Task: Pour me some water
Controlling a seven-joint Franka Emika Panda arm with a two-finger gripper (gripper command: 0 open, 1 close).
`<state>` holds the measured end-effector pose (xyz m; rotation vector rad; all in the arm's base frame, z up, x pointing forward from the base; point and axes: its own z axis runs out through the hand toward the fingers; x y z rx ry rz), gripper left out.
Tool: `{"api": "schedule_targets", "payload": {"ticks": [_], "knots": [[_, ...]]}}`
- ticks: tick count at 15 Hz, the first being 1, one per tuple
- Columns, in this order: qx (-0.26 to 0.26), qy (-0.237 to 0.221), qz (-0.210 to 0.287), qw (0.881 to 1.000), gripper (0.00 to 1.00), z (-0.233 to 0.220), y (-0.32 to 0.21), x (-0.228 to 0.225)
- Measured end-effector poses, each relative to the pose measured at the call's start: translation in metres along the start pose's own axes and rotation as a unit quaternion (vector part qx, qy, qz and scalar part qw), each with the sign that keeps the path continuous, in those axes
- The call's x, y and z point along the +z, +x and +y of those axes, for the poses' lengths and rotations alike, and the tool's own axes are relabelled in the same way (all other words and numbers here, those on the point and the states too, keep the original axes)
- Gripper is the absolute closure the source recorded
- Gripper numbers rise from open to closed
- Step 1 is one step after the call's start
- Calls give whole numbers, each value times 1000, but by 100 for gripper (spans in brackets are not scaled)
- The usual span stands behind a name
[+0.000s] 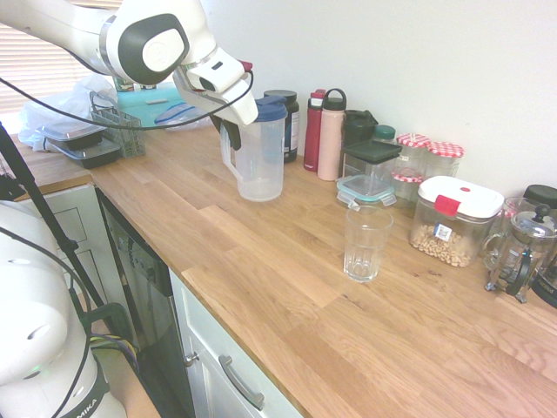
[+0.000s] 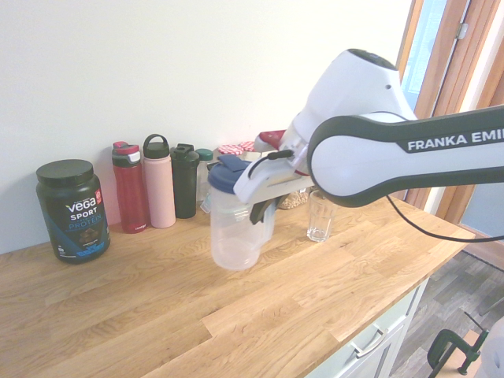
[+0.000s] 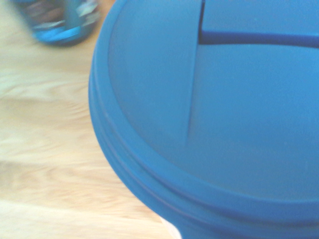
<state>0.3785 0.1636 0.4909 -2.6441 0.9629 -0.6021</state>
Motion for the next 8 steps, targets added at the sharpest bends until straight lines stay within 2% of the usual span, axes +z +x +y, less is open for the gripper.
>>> {"api": "schedule_targets", "payload": {"ticks": [8], "knots": [[-46, -6, -19, 999, 100, -17, 3, 57]]}}
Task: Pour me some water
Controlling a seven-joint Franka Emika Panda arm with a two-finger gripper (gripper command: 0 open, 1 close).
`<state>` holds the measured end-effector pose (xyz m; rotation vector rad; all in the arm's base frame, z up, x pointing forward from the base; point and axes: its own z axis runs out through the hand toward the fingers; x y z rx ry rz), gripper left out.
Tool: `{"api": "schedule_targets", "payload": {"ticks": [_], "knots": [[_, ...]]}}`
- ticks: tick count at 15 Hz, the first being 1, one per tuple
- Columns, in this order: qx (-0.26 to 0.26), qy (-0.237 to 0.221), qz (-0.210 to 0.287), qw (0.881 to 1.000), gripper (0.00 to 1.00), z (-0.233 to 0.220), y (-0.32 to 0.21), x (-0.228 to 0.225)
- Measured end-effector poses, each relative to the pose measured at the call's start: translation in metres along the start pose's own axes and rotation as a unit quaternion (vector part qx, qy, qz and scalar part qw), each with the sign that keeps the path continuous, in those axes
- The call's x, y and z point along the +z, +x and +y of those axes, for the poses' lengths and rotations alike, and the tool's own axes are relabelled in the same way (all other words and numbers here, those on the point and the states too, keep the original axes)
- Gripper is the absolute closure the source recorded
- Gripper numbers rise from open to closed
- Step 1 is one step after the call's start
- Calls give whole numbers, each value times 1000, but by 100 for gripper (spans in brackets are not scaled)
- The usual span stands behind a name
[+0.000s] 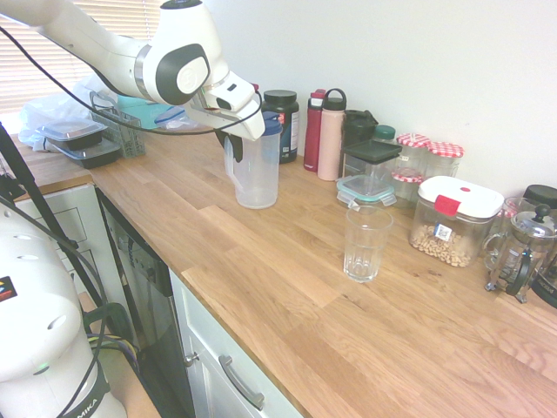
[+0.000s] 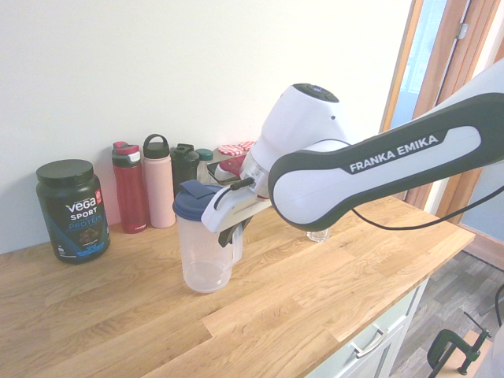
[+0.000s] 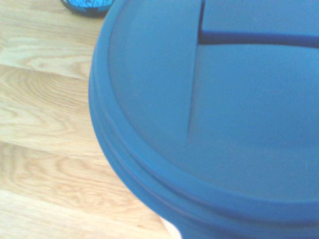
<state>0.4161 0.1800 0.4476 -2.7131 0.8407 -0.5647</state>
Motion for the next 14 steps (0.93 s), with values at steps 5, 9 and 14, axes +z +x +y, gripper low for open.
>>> {"api": "schedule_targets", "payload": {"ticks": [5, 9, 14], "knots": [[3, 5, 0, 1000, 0, -1, 3, 7], [1, 3, 1, 1000, 0, 1, 6, 8], [-17, -16, -9, 1000, 0, 4, -13, -5]]}}
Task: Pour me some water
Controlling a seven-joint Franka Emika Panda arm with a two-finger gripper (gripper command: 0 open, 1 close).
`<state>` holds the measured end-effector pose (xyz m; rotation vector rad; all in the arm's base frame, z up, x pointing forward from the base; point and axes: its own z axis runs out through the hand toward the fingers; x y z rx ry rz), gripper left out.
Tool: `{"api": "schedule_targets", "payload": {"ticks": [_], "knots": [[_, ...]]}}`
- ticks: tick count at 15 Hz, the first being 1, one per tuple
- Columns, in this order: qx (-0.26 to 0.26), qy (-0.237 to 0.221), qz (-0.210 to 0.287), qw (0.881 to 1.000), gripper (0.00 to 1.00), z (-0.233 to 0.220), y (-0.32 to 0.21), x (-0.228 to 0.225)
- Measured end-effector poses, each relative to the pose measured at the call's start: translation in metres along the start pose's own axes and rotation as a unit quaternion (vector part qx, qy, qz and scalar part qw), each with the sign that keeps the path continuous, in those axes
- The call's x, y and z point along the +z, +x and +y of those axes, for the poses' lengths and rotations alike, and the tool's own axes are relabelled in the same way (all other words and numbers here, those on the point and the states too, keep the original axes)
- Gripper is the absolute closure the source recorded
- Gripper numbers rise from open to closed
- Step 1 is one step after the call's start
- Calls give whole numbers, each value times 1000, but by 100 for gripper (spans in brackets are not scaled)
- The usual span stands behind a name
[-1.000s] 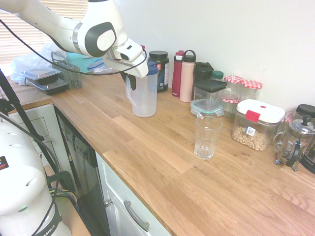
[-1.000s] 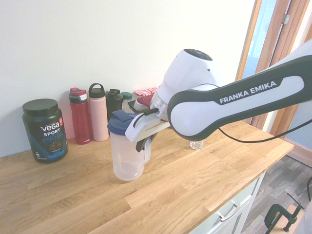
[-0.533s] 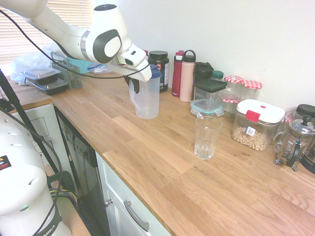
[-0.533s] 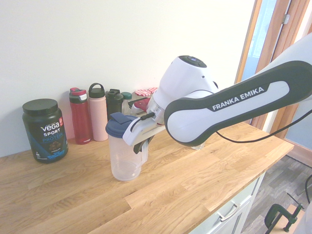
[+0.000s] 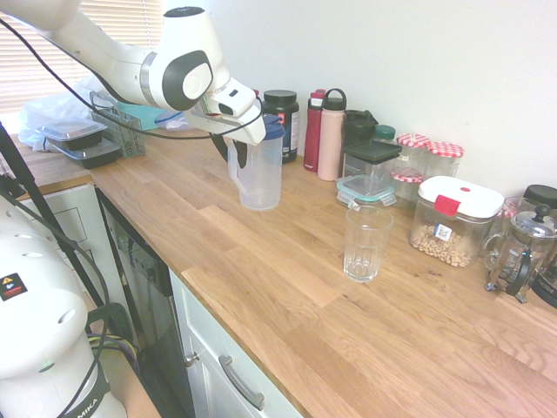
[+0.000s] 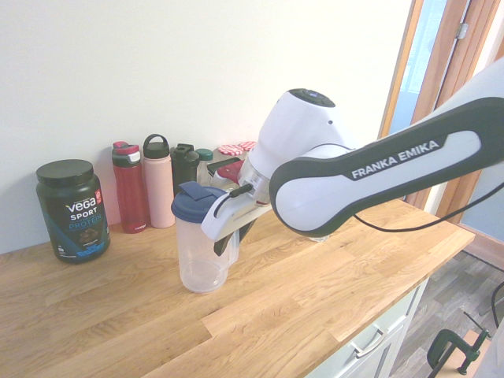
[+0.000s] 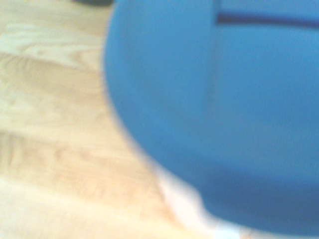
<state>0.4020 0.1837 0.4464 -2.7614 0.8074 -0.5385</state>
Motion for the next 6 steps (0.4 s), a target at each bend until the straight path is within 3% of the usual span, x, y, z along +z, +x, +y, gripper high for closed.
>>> {"api": "schedule_targets", "payload": {"ticks": [4, 6], "knots": [[46, -58, 9, 997, 0, 49, -16, -42], [99, -65, -7, 993, 0, 94, -8, -55]]}}
